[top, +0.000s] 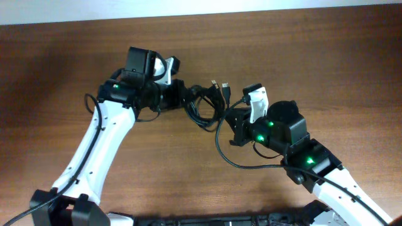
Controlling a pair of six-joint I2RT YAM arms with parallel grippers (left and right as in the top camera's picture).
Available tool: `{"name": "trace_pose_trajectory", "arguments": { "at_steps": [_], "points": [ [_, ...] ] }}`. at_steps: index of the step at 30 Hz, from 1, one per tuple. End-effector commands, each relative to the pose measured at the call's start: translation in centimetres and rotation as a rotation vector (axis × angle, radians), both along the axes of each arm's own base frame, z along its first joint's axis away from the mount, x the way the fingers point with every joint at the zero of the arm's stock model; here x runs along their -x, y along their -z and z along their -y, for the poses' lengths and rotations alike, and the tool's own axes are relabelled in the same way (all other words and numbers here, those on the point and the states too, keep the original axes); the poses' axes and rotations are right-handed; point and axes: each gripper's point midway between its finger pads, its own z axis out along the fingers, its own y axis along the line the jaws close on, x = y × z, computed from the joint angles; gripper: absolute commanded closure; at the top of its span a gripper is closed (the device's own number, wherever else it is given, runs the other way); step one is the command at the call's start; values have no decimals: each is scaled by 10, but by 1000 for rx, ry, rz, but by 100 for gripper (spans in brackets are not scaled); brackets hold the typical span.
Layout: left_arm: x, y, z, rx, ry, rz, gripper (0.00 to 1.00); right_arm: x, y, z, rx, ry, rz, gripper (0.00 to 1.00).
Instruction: Untangle cables
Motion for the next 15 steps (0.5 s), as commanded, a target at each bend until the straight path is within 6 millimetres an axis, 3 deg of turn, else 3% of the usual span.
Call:
{"name": "trace_pose_trajectory", "arguments": {
  "at_steps": [1, 3, 6, 9, 12, 15],
  "points": [
    [-39, -23, -59, -40, -258, 97, 100, -2, 31, 10, 45, 80, -138, 80],
    [-42, -26, -62, -42, -257, 120, 100, 4, 41, 1, 38, 30, -188, 65],
    [-32, -26, -46, -75, -63, 207, 100, 3, 4, -24, -70, -115, -48, 49],
    [-13, -36, -9, -29, 212, 332, 100, -7, -14, -30, -104, -125, 41, 48],
    [2, -38, 18, -15, 331, 371, 100, -11, -1, -32, -47, -152, 59, 48],
    [15, -38, 38, -4, 389, 371, 100, -26, 17, -21, 16, -62, 36, 53]
  ]
}}
